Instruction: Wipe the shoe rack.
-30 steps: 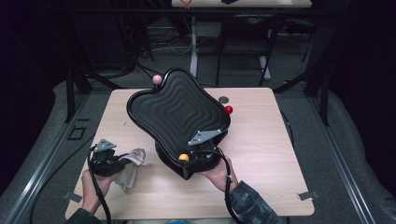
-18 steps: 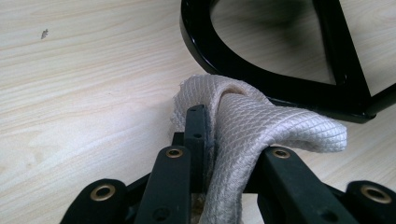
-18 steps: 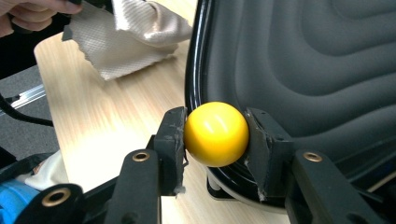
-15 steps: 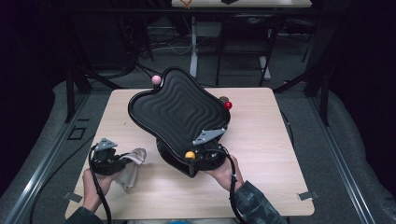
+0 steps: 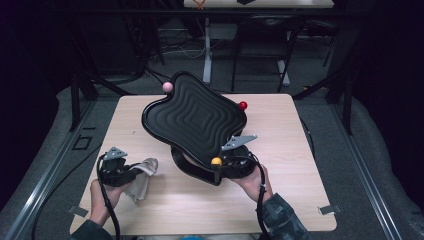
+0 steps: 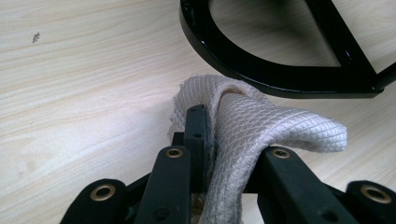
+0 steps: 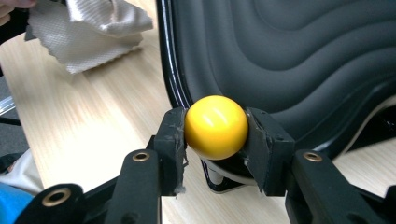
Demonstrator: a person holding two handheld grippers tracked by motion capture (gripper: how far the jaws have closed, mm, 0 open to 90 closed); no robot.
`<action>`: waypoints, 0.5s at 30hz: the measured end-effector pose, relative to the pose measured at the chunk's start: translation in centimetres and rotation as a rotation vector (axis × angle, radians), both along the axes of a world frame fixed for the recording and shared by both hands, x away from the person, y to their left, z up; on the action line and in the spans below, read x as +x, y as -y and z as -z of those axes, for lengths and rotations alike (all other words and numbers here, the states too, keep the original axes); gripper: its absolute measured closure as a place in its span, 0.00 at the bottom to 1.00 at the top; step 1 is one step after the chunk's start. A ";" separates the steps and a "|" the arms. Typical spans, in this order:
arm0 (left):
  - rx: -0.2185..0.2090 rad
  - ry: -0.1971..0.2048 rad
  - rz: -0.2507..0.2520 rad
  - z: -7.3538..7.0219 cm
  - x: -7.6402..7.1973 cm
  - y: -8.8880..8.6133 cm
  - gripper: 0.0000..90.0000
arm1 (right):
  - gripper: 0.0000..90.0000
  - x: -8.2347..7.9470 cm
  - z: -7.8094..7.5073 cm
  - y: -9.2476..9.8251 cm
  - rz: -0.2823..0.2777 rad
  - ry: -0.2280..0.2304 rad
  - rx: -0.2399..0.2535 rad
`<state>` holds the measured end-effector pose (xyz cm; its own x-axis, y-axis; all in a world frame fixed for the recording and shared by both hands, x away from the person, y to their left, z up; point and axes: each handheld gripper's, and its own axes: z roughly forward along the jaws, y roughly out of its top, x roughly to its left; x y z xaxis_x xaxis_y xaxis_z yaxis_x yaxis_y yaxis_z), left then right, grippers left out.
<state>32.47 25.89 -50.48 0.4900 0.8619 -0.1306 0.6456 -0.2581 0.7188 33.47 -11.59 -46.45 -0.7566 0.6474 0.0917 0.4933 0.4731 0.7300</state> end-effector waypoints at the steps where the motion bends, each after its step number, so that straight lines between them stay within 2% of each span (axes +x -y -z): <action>1: 0.000 0.000 0.000 0.0 0.0 0.0 0.87 | 0.66 0.0 0.0 0.0 0.000 0.000 0.000; 5: -0.002 0.000 0.002 0.0 0.2 0.2 0.87 | 0.66 0.5 0.0 1.5 0.027 -0.015 0.018; 15: 0.001 0.000 0.013 0.0 0.3 0.4 0.87 | 0.66 1.3 -0.1 4.2 0.100 -0.029 0.006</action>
<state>32.82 25.50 -50.48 0.5014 0.8555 -0.1293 0.6419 -0.2676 0.7186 34.73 -15.76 -46.37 -0.6850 0.7192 0.1164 0.5587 0.4160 0.7175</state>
